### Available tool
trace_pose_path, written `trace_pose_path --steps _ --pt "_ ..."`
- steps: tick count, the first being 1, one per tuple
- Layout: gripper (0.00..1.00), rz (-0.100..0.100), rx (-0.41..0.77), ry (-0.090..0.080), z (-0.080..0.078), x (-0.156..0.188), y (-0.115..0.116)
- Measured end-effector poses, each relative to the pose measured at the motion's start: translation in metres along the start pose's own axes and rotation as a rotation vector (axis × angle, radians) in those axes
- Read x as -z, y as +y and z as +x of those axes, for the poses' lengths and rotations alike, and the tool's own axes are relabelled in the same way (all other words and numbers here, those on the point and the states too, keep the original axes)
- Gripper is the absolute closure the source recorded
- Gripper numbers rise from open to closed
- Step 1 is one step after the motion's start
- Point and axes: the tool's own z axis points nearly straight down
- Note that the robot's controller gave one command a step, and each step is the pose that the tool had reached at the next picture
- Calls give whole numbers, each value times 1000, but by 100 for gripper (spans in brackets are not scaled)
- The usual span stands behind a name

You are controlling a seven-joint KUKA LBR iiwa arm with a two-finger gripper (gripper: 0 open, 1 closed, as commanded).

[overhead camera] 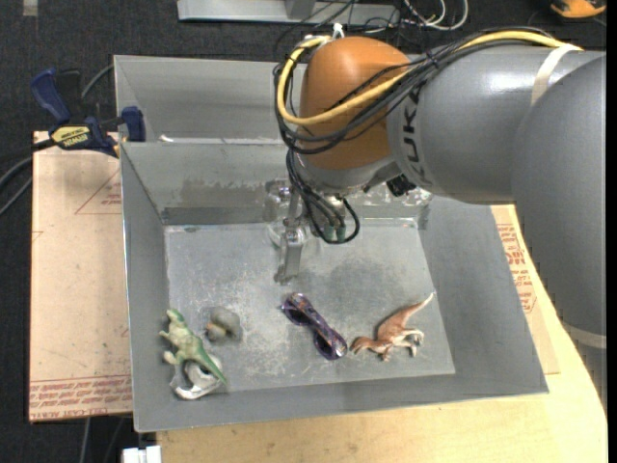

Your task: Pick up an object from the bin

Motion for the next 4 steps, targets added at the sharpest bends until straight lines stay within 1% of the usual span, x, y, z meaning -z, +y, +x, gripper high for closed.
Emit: trace_pose_path --steps 1,2,3,4 --pt "0 -1 -3 -8 -2 5 -1" --pt "0 -1 111 -6 12 -59 -26" --pt "0 -2 32 -6 14 -72 -47" --pt "0 -1 282 -9 12 -88 -72"
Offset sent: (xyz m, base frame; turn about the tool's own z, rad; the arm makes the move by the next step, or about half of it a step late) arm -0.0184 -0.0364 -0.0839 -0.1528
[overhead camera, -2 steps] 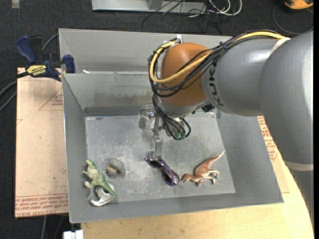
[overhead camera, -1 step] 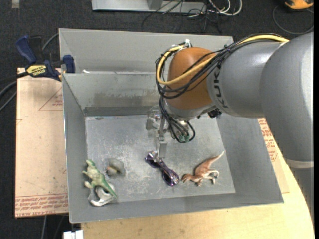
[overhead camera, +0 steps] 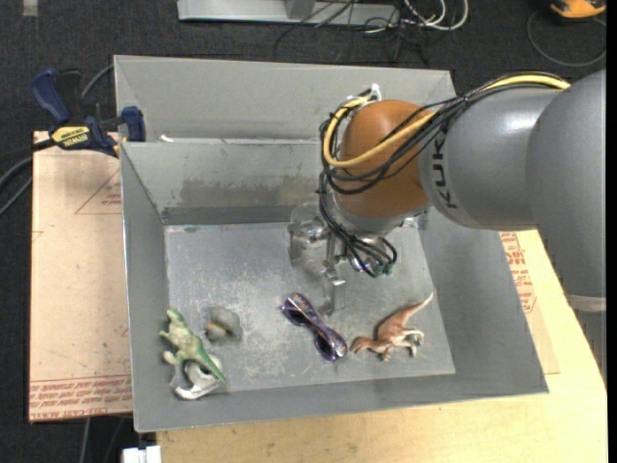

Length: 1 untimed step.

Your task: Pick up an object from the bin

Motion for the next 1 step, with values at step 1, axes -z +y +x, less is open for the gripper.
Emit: trace_pose_path --steps 1 --pt "0 -1 149 1 38 -12 -21"
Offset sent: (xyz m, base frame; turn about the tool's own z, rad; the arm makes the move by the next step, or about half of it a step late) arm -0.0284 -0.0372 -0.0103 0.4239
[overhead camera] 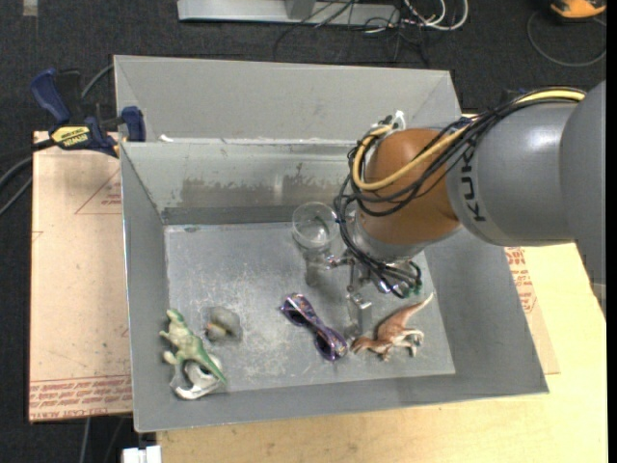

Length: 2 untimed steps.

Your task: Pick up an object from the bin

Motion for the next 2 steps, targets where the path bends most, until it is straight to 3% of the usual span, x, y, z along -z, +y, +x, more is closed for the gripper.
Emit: trace_pose_path --steps 1,2 --pt "0 0 -120 -1 13 0 -7" --pt "0 -1 -67 0 38 1 18"
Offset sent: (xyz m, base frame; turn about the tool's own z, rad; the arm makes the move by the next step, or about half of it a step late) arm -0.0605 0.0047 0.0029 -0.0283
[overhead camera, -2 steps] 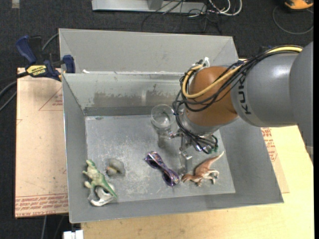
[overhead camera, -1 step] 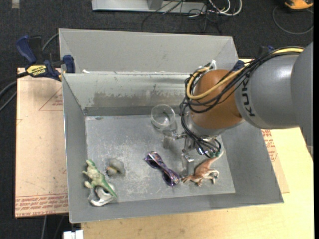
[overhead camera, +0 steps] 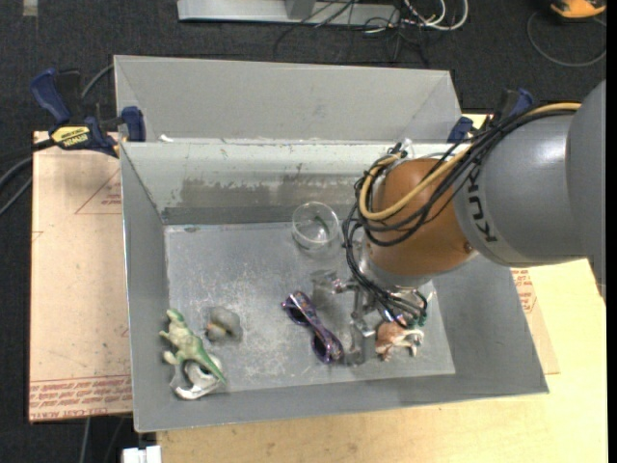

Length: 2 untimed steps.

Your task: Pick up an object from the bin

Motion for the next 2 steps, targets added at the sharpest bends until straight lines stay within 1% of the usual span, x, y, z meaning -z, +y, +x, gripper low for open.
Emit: trace_pose_path --steps 1,2 --pt "0 0 399 -3 11 -5 3" --pt "100 -1 105 -4 -21 -6 38"
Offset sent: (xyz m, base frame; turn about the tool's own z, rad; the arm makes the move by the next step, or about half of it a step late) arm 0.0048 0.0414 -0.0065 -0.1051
